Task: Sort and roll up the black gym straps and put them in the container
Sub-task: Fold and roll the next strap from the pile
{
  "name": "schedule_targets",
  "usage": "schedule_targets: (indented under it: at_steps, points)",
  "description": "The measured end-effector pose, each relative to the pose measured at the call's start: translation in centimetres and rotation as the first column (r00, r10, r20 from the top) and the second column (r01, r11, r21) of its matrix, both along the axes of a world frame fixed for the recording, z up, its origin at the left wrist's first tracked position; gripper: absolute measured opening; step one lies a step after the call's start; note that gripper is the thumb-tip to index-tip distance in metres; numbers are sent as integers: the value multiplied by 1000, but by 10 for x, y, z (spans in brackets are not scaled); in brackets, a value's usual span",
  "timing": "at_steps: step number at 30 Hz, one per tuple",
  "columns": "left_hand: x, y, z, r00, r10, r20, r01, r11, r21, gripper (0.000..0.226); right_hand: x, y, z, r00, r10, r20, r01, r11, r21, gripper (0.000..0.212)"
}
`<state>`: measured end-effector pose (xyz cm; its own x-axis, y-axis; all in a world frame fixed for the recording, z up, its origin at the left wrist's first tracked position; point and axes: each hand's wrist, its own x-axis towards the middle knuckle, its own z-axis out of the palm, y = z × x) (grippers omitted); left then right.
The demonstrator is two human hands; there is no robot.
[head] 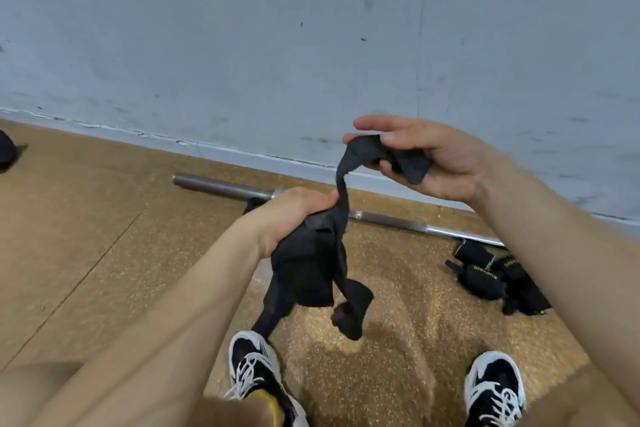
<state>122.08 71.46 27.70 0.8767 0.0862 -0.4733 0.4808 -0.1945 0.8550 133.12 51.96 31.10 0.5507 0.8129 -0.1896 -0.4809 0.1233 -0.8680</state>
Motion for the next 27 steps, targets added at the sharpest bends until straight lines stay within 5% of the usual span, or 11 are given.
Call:
schedule_targets:
  at_steps: [4,9,12,14,20,24,27]
  points:
    - [2,-13,22,996,-86,-33,88,994,69,30,1,-6,6,967,190,170,-201,978,51,83]
    - [4,-25,40,960,-279,-6,279,960,27,15,-10,13,5,860,113,497,96,922,-375,43]
    - [11,-31,46,959,-269,85,272,962,-27,18,-19,15,2,909,264,322,-33,817,-575,72]
    - [17,-33,47,954,-284,94,290,955,-55,29,-20,12,3,928,281,244,-98,816,-569,83]
    - [32,-29,34,974,-226,33,227,942,-247,14,-13,7,3,941,110,321,16,930,-367,43]
    - [39,-30,24,969,-217,-115,171,931,-322,26,-17,4,7,908,157,389,9,920,-391,26]
    - [38,-32,21,970,-182,-162,111,922,-372,52,-18,3,15,795,183,579,130,880,-457,19]
